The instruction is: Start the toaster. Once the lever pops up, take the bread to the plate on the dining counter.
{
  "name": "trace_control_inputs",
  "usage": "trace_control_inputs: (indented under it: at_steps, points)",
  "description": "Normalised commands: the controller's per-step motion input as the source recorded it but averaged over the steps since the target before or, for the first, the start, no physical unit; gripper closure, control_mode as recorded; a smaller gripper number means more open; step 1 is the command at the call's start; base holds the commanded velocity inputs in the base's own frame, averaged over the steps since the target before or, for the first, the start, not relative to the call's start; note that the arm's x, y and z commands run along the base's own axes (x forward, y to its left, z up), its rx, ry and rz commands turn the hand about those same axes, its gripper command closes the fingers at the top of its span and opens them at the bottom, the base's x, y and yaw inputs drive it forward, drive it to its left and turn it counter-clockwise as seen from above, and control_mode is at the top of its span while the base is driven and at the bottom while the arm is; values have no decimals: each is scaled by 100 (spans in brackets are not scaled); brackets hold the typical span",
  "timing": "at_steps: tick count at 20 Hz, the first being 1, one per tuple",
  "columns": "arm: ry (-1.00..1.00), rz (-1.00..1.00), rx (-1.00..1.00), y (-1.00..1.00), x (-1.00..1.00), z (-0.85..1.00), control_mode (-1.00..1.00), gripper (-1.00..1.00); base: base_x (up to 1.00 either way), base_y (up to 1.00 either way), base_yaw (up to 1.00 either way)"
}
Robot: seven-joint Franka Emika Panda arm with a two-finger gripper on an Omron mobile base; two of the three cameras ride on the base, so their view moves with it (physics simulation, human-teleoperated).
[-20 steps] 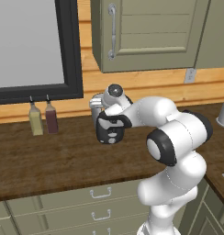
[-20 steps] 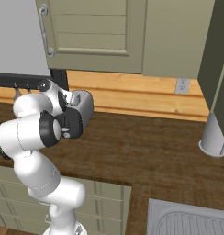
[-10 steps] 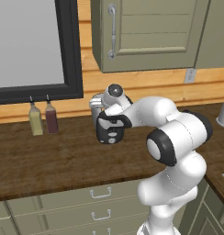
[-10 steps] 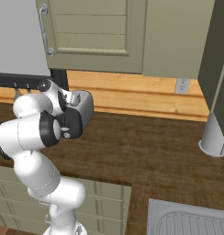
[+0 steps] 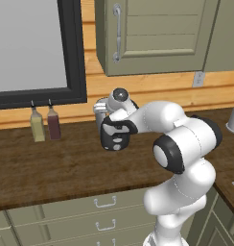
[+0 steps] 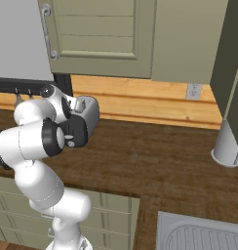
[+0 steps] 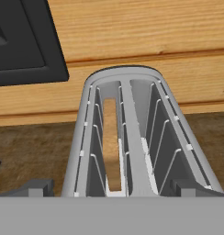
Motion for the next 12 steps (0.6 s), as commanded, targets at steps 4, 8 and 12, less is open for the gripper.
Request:
trace_control_inputs:
  at_steps: [4, 8, 12]
  points:
    - [0, 0, 0, 0, 0, 0, -100, -100, 0, 0, 0]
    - [0, 0, 0, 0, 0, 0, -100, -100, 0, 0, 0]
    - [0, 0, 0, 0, 0, 0, -100, -100, 0, 0, 0]
